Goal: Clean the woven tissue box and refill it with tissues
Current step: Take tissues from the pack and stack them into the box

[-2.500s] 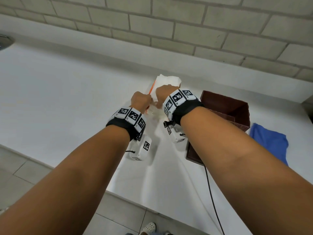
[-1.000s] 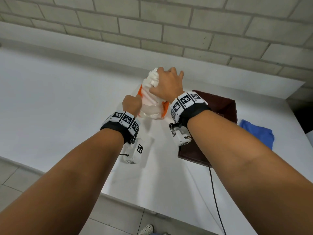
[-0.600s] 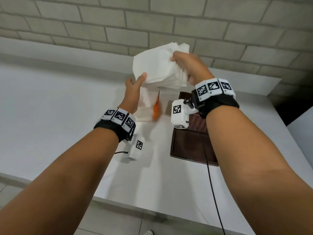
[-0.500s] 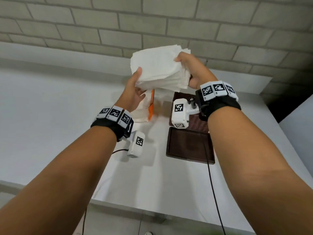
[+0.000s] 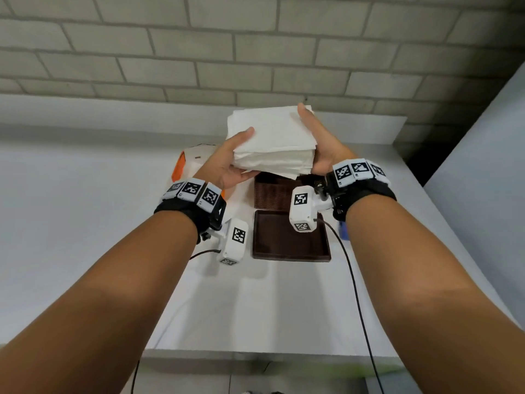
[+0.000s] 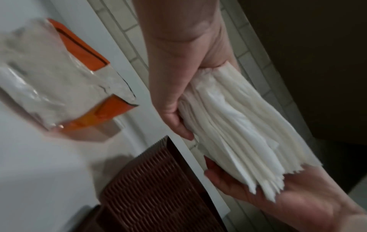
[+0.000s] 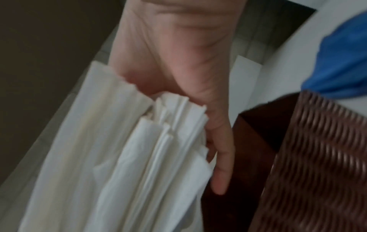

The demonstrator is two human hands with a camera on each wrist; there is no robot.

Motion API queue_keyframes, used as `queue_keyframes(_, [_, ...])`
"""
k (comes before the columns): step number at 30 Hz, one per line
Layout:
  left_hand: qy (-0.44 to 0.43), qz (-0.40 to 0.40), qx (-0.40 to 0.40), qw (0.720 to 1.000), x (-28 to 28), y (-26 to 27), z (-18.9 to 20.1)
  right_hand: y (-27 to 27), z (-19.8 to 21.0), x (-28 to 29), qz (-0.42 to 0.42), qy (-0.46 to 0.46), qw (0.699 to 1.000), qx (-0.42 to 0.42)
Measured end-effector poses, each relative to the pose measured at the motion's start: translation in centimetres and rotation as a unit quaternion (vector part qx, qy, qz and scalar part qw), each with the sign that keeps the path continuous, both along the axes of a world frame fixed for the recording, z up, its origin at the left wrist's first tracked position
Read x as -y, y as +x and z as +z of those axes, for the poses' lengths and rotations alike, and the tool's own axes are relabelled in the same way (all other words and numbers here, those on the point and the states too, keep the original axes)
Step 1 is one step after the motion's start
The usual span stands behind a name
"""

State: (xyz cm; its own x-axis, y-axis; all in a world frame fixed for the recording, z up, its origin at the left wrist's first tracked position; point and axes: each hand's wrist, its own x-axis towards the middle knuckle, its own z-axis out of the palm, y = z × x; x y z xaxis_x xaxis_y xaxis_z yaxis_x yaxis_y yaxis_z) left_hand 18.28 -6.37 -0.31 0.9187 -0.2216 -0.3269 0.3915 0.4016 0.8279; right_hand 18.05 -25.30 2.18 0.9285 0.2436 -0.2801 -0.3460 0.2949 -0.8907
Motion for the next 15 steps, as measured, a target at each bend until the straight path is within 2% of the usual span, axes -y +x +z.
queue_keyframes(3, [0.032,-0.016,-0.008,0.999,0.8,0.1,-0.1,0.4,0.1,1.3,-0.006,-0.114,0.993,0.009])
queue_keyframes(6, [0.054,-0.055,-0.012,0.997,1.5,0.2,0.0,1.1,-0.3,2.2,-0.064,-0.201,0.977,0.031])
queue_keyframes(11, [0.043,-0.064,0.01,0.997,3.2,0.2,0.6,0.7,-0.9,2.4,-0.053,-0.181,0.981,0.045])
queue_keyframes(15, [0.06,-0.042,0.013,0.997,3.5,0.8,0.2,0.9,-1.4,3.3,-0.089,-0.161,0.982,0.041])
